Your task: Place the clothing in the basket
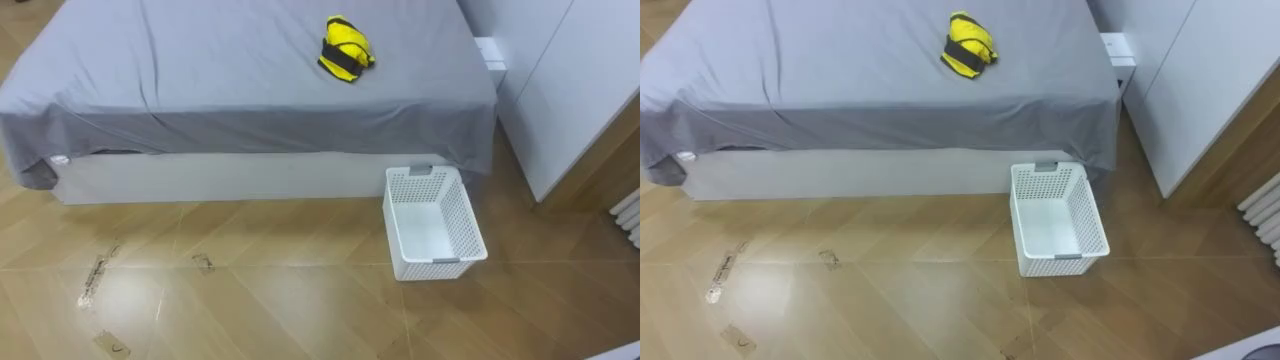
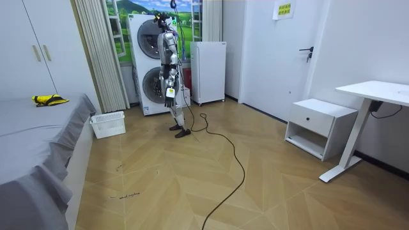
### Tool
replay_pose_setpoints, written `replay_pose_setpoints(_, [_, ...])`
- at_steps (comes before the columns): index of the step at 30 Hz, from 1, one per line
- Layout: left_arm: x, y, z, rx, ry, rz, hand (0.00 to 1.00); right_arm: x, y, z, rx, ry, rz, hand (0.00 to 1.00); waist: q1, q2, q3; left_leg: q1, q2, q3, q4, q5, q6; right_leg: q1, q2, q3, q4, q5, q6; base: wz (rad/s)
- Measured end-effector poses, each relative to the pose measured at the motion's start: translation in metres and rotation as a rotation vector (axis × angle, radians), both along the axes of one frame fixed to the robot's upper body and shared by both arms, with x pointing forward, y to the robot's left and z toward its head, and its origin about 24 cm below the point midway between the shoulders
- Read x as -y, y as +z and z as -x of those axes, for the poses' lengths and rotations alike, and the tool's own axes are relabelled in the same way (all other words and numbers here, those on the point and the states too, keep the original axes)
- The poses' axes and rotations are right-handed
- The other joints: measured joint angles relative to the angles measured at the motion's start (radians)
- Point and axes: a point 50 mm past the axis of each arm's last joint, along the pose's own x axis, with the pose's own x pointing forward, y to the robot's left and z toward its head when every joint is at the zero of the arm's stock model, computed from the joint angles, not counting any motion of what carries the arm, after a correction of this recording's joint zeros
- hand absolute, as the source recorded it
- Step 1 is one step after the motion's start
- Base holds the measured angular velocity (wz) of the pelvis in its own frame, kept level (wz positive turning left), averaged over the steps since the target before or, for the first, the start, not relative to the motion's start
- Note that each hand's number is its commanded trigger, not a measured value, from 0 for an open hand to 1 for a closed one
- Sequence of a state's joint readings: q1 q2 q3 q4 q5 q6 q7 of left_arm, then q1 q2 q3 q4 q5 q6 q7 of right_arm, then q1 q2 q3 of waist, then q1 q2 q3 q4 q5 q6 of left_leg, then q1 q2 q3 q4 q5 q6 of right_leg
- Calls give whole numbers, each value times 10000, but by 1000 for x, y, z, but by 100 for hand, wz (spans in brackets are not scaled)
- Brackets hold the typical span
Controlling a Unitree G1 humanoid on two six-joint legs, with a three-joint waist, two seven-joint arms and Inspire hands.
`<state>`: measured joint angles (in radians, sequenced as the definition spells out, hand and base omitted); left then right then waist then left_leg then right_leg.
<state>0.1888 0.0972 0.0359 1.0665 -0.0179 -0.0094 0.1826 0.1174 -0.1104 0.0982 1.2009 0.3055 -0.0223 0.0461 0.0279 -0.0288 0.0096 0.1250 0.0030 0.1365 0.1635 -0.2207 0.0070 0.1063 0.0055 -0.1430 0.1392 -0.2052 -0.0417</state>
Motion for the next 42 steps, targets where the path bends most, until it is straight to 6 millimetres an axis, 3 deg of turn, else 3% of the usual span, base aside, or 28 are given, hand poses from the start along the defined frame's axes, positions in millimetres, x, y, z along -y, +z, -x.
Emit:
replay_pose_setpoints(8, [0, 0, 0, -14, -25, -7, 0, 0, 0, 0, -20, 52, -2, 0, -2, 87, -56, 62, 5, 2, 0, 0, 0, 64, 6, 28, -11, 0, 0, 0])
replay_pose_setpoints(25, [-2, -2, 13, -287, 914, 380, 0, 0, 0, -3, 18, 342, -127, 0, -219, 159, -31, 33, 23, 50, 112, -6, -4, 41, -8, -15, 14, -13, -14, -1])
replay_pose_setpoints(28, [-4, -2, 14, -225, 1262, 390, 0, 0, 0, -6, -27, 406, -125, 0, -192, 159, -29, -427, 232, 205, 970, -323, -80, -206, 49, -90, 333, -213, -89, -3])
replay_pose_setpoints(31, [-8, -1, 13, -66, 1804, 429, 0, -1, 0, -5, -33, 325, -247, 0, -136, 52, -48, -1028, 345, 395, 2543, -407, -116, -149, 5, -7, 533, -426, -183, -2])
replay_pose_setpoints(32, [-10, 0, 15, -15, 2151, 473, 0, -1, 0, -5, -36, 310, -258, 0, -119, 29, 50, -1533, 464, 509, 3791, -402, -100, -53, -10, 175, 599, -482, -250, -7])
replay_pose_setpoints(33, [-11, 0, 15, 141, 2480, 534, 0, 1, 0, -3, -73, 170, -228, 0, -37, 99, 72, -2204, 636, 517, 4881, -516, -9, 82, 52, 332, 779, -612, -336, -5])
replay_pose_setpoints(35, [-8, 0, 11, 309, 2692, 691, 0, 4, 0, -2, -97, -116, -207, 0, -37, 44, 43, -3045, 374, 493, 4449, -619, 137, 63, -50, 464, 1002, -946, -414, 0])
replay_pose_setpoints(37, [-6, -1, 17, 199, 2734, 744, 0, 5, 1, -2, -139, -155, -131, 0, 9, 13, 40, -3978, 111, 461, 3116, -238, -42, 59, -140, 542, 1049, -1149, -352, -11])
replay_pose_setpoints(39, [-8, -2, 38, -306, 2932, 559, 0, 4, 0, 0, -311, -8, -129, 0, 117, -1, 38, -4654, 56, 461, 1289, 1295, -64, 374, -254, 660, 1027, -1464, -281, -44])
replay_pose_setpoints(40, [-9, -2, 44, -466, 2951, 508, 0, 4, 0, 1, -346, 21, -120, 0, 124, -10, 35, -4743, 65, 462, 1022, 1623, -47, 462, -276, 712, 1012, -1560, -238, -35])
replay_pose_setpoints(41, [-9, -2, 50, -646, 2947, 462, 0, 5, 0, 4, -451, 8, -99, 0, 116, -91, 7, -4945, 39, 462, 773, 2202, 67, 634, -380, 809, 990, -1780, -135, -18])
replay_pose_setpoints(42, [-8, -2, 51, -663, 2921, 496, 0, 5, 0, 5, -503, 23, -52, 0, 122, -194, -18, -5141, -26, 585, 818, 2723, 325, 708, -518, 951, 991, -1956, 60, -14])
